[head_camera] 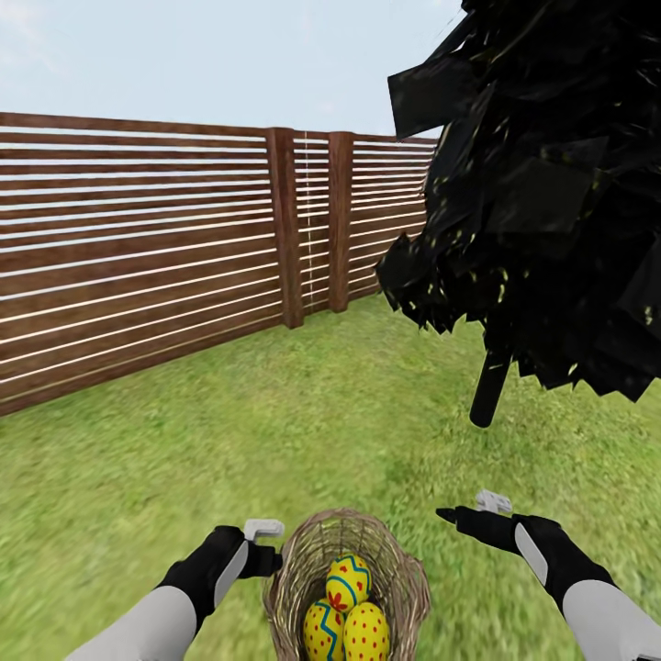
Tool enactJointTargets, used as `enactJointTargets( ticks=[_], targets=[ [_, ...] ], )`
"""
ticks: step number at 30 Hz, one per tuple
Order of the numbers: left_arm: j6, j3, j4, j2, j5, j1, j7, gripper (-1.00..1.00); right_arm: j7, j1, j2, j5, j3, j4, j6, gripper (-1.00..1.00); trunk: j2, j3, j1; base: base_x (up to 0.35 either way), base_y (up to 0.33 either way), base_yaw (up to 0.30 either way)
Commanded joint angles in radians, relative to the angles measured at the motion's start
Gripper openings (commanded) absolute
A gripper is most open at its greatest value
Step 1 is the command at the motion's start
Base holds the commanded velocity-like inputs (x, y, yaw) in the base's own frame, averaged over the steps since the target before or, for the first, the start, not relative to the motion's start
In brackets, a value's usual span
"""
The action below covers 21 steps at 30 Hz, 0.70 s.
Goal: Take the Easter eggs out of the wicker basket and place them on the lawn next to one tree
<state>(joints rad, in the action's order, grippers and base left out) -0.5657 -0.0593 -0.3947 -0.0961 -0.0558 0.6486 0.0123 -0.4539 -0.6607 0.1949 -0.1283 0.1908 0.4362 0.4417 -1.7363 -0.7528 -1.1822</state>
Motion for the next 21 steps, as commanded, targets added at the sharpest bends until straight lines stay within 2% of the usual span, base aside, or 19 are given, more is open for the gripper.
enactJointTargets(
  ticks=[1, 6, 9, 11, 15, 18, 21],
  targets=[
    [-0.005, -0.005, -0.002, 0.001, -0.006, 0.0, 0.001, 1.0, -0.001, 0.0, 0.0, -0.009, 0.004, 0.001, 0.009, 1.0, -0.008, -0.004, -0.004, 0.0, 0.0, 0.0],
    [-0.006, 0.003, -0.001, 0.002, -0.006, 0.0, 0.001, 1.0, -0.005, 0.0, 0.005, -0.01, 0.005, 0.001, 0.007, 1.0, -0.043, -0.02, -0.023, 0.0, 0.0, 0.0],
    [-0.006, 0.023, -0.002, 0.002, -0.005, 0.0, 0.001, 1.0, -0.03, 0.0, 0.043, -0.024, 0.01, -0.003, 0.007, 1.0, -0.064, -0.029, -0.035, 0.0, 0.0, 0.0],
    [-0.006, 0.03, -0.002, 0.002, -0.005, 0.0, 0.001, 1.0, -0.089, 0.0, 0.073, -0.057, 0.025, -0.011, 0.006, 1.0, -0.078, -0.035, -0.042, 0.0, 0.0, 0.0],
    [-0.006, 0.034, -0.003, 0.001, -0.006, 0.0, 0.001, 1.0, -0.177, 0.0, 0.113, -0.104, 0.051, -0.018, 0.006, 1.0, -0.106, -0.048, -0.058, 0.0, 0.0, 0.0],
    [-0.005, 0.035, -0.003, 0.002, -0.006, 0.0, 0.001, 1.0, -0.197, 0.001, 0.127, -0.114, 0.057, -0.02, 0.006, 1.0, -0.127, -0.057, -0.069, 0.0, 0.0, 0.0],
    [-0.005, 0.035, -0.004, 0.001, -0.006, 0.0, 0.001, 1.0, -0.201, 0.001, 0.128, -0.115, 0.058, -0.02, 0.006, 1.0, -0.148, -0.067, -0.081, 0.0, 0.0, 0.0]
  ],
)
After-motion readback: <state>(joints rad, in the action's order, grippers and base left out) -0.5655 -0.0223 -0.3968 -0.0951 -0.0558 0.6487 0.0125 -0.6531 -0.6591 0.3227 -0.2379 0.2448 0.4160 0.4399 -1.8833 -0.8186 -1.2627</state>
